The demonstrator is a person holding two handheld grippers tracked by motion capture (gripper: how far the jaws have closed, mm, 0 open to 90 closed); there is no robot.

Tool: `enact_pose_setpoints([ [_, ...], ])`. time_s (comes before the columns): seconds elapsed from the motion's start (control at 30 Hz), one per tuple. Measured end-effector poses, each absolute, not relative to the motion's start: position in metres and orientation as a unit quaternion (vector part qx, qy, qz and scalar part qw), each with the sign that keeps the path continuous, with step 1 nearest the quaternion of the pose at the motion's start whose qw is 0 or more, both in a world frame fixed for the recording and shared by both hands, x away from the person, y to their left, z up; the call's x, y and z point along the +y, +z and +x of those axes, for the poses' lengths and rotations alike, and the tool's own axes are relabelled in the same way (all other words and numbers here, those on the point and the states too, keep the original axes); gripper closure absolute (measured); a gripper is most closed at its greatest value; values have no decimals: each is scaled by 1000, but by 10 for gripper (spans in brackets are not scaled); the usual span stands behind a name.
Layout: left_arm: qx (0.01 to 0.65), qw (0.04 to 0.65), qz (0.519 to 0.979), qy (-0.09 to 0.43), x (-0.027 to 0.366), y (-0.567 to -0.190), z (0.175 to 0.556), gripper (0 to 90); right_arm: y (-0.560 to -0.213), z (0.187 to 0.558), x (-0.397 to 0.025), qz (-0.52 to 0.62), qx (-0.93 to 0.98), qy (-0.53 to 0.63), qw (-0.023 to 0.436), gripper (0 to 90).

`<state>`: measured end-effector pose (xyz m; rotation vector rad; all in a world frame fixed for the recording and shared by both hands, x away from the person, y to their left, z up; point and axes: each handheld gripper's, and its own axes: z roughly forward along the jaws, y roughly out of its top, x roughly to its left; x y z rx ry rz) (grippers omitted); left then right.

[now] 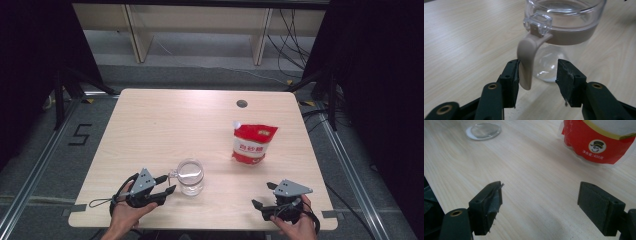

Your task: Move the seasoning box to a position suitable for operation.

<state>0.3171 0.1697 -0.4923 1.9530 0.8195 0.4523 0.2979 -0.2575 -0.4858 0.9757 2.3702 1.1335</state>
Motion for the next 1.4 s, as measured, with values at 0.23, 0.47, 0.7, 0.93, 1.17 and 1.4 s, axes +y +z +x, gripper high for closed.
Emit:
enact_pose_setpoints([
  [0.23, 335, 476, 792, 185, 170, -493, 329, 619, -487, 297, -255, 354, 834, 394, 157, 221],
  [0.47, 316, 473, 799, 193, 171, -492, 334, 739, -487, 299, -256, 338, 838, 396, 163, 227],
  [0.7, 302, 470, 807, 192, 162, -491, 334, 743, -488, 300, -255, 339, 838, 397, 159, 236],
  [0.93, 290, 475, 810, 187, 151, -487, 337, 743, -487, 301, -256, 333, 839, 398, 164, 241],
  [1.17, 279, 481, 813, 174, 140, -487, 334, 742, -487, 301, -255, 331, 839, 400, 163, 245],
  [1.4, 255, 486, 819, 167, 129, -488, 334, 742, -487, 302, -255, 333, 839, 399, 162, 245],
])
